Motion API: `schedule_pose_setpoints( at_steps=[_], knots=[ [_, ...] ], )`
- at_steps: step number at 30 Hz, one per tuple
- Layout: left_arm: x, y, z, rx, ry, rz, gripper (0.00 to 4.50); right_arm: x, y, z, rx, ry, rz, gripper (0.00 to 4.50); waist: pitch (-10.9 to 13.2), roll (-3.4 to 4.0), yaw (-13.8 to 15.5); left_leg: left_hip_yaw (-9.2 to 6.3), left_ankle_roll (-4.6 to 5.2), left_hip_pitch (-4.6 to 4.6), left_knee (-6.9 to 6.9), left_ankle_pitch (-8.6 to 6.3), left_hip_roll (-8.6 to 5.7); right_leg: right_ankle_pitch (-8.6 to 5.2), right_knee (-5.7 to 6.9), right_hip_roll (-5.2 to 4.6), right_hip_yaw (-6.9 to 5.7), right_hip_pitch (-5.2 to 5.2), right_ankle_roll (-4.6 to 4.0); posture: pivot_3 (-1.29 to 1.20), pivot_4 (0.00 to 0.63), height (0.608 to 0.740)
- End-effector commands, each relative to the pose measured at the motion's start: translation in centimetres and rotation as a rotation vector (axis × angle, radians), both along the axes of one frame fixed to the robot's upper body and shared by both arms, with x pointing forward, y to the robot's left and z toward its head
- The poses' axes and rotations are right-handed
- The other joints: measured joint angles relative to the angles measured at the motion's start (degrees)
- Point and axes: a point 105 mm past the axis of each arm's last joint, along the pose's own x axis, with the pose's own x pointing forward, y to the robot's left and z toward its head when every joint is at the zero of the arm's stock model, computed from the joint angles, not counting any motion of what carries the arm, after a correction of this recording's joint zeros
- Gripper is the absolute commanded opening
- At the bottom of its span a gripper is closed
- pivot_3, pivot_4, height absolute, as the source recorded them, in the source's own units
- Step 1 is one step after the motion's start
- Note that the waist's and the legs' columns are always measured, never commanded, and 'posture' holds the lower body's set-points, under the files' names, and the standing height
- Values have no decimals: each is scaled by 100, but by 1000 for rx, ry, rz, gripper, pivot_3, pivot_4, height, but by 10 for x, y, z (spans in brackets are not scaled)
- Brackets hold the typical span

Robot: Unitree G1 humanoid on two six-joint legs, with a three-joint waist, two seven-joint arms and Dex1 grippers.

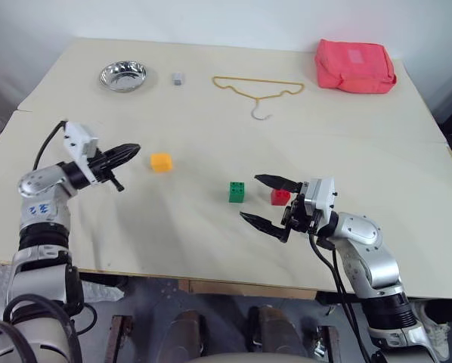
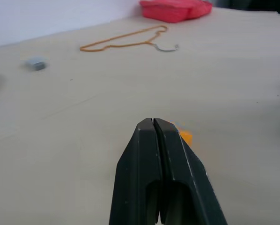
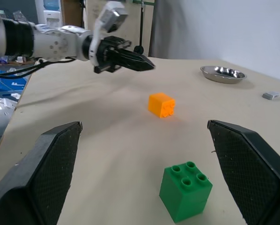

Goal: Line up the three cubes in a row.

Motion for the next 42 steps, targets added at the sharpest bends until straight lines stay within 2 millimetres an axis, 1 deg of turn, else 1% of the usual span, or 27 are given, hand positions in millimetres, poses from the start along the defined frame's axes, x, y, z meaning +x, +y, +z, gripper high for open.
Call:
schedule_pose_setpoints(
  at_steps=[1, 5, 7, 10, 12, 15, 19, 24, 26, 30, 31, 33, 35, 37, 39, 42],
  knots=[
    [6, -5, -7, 54, 46, -1, 24, -1, 1, 8, 16, -39, 9, 4500, 0, 0, -4, 1, 0, 0, 0, 0, 0, 0, 0, 0, 0, -1, 0, 0, 150, 740],
    [11, -5, -18, 102, 93, 25, 24, -2, -1, 9, 16, -45, 2, 4500, 0, 0, -35, 5, 0, 0, -2, 0, 6, 0, 0, 7, 2, -5, 0, 0, 150, 740],
    [11, -3, -20, 106, 101, 32, 24, -2, -1, 9, 17, -45, 0, 4500, 0, -1, -30, 5, 0, 0, -2, 0, 8, 0, 1, 6, 1, -5, 0, 0, 150, 740],
    [9, 2, -28, 126, 132, 47, 24, -3, -1, 9, 17, -47, -2, 4500, 0, -1, -19, 5, 0, 0, -1, 0, 6, 0, 1, 4, 2, -4, 0, 0, 150, 740],
    [8, 14, -31, 133, 146, 100, 24, -3, -1, 9, 19, -47, -3, 4500, 0, -1, -14, 5, 0, 0, -1, 0, 6, 0, 1, 3, 2, -4, 0, 0, 150, 740],
    [2, 27, -35, 128, 168, 129, 24, -3, -1, 9, 19, -48, -3, 4500, 0, 0, -37, 5, 0, 0, -1, 0, 7, 0, 2, 3, 3, -4, 0, 0, 150, 740],
    [-6, 38, -39, 127, 186, 136, 24, -1, 0, 9, 23, -48, 3, 4500, 1, 0, -51, 4, 0, 1, -1, 0, 8, 0, 2, 2, 2, -4, 0, 0, 150, 740],
    [-12, 49, -39, 106, 169, 169, 24, 0, 3, 8, 27, -49, 16, 4500, 1, -1, -21, 2, 0, -1, 0, 0, 6, 0, 1, -2, 2, -4, 0, 0, 150, 740],
    [-18, 55, -39, 91, 166, 172, 24, 1, 5, 9, 30, -50, 19, 4500, 1, -1, -22, 2, 0, -1, -1, 0, 6, 0, 1, -2, 2, -4, 0, 0, 150, 740],
    [-45, 73, -36, 36, 148, 129, 24, 0, 5, 8, 34, -48, 22, 4500, 2, -1, -126, 2, 0, -1, -7, 0, 10, 0, 1, -9, 2, -6, 0, 0, 150, 740],
    [-51, 76, -34, 27, 139, 117, 413, -1, 4, 7, 35, -46, 22, 4500, 2, 0, -140, 1, 0, -1, -8, 0, 11, 0, 0, -10, 1, -6, 0, 0, 150, 740],
    [-68, 86, -34, 37, 148, 95, 845, -3, 3, 7, 36, -43, 21, 4500, 2, 0, -153, 0, -1, -1, -7, 0, 17, 0, -1, -14, 1, -6, 0, 0, 150, 740],
    [-79, 95, -32, 68, 158, 94, 1454, -4, 1, 8, 35, -42, 20, 4500, 2, 0, -154, 1, -2, 0, -8, -1, 21, 0, -2, -16, 2, -6, -1, 0, 150, 740],
    [-83, 99, -27, 78, 153, 98, 2055, -3, -2, 8, 30, -43, 20, 4500, 3, 2, -143, 0, -2, 0, -7, -1, 21, 0, -2, -18, 2, -6, -1, 0, 150, 740],
    [-83, 100, -24, 102, 141, 92, 2610, -2, -3, 9, 22, -44, 24, 4500, 3, 2, -99, -2, -1, 0, -6, -1, 17, 0, -2, -22, 2, -1, -2, 0, 150, 740],
    [-76, 98, -19, 123, 119, 97, 3529, -1, -3, 10, 11, -44, 35, 4500, 3, 2, -57, -5, 4, 0, -2, -4, 12, 1, -3, -24, 3, 2, -2, 0, 150, 740]
  ],
)
